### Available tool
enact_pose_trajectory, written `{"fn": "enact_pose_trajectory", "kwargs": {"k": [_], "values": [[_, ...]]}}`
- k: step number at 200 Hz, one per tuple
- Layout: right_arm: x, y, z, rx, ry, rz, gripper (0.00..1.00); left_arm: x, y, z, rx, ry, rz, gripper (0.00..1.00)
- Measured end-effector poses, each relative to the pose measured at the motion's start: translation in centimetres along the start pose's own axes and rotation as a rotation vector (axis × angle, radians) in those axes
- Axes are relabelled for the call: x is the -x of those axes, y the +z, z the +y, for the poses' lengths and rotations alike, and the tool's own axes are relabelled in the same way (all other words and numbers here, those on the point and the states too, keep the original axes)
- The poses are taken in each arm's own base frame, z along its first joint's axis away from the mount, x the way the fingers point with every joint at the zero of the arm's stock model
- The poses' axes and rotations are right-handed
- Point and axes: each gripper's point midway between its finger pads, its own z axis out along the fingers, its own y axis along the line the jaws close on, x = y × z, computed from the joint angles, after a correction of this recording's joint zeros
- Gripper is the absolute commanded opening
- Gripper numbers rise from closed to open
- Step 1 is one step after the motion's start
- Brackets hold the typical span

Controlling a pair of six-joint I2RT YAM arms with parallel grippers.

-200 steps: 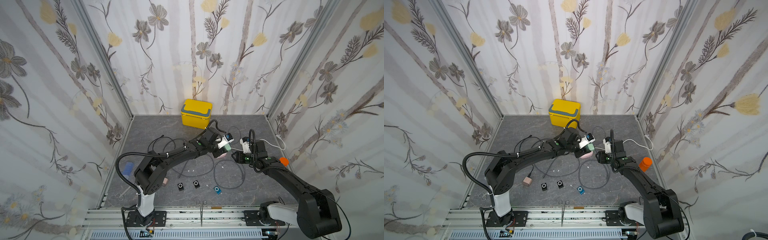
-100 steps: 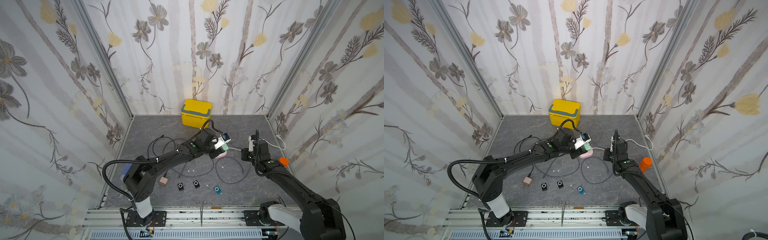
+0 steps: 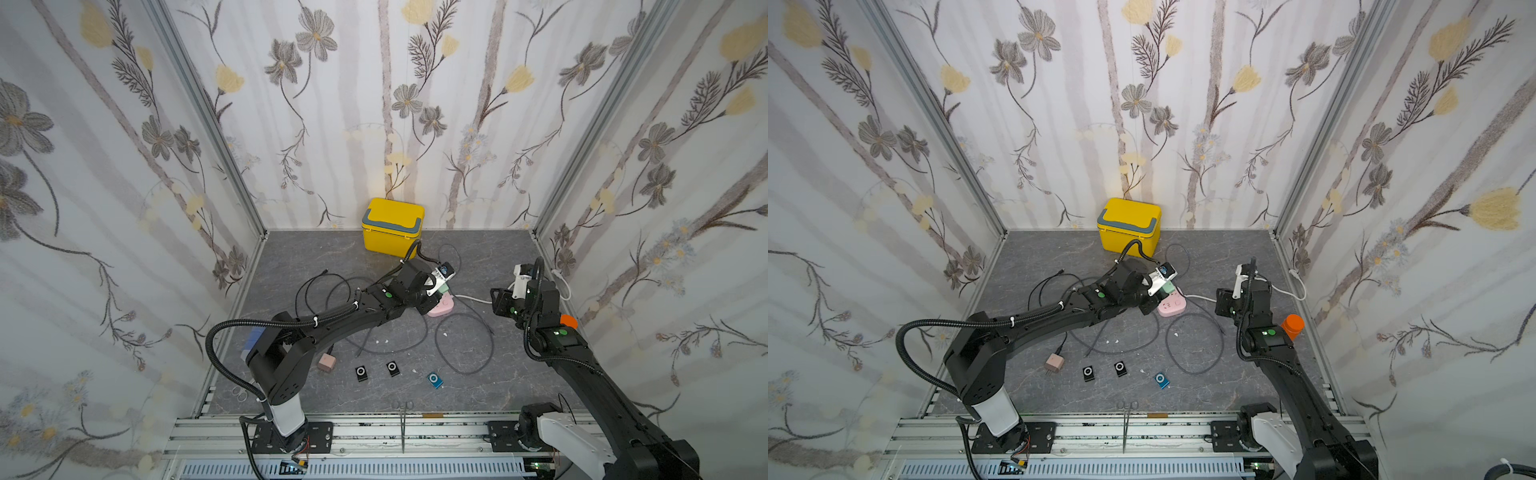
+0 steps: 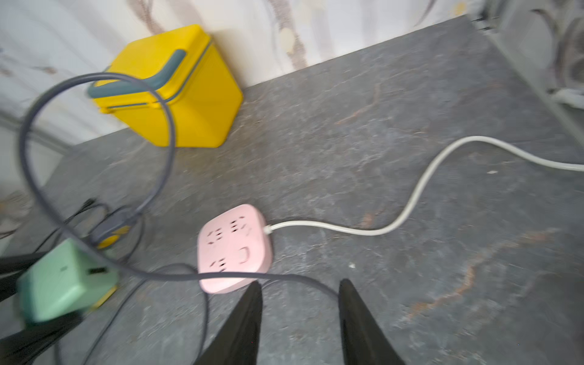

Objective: Charge mp3
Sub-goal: Adjust the charging cable at the plug.

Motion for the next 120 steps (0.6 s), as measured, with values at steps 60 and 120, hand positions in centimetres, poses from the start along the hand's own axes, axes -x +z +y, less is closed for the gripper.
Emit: {"fn": "enact_pose_trajectory", "kwargs": {"k": [60,120], "values": [[-5.3,-1.4,7.5,0.445,0.100,0.167,0.57,0.2,-0.1,0.3,0.017,0.073,-0.008,0.14],[-1.9,-3.3,9.8,0.537,0.105,0.048,0.55,-0.5,-0.4,-1.0,-0.038,0.101,-0.028,0.14]]}}
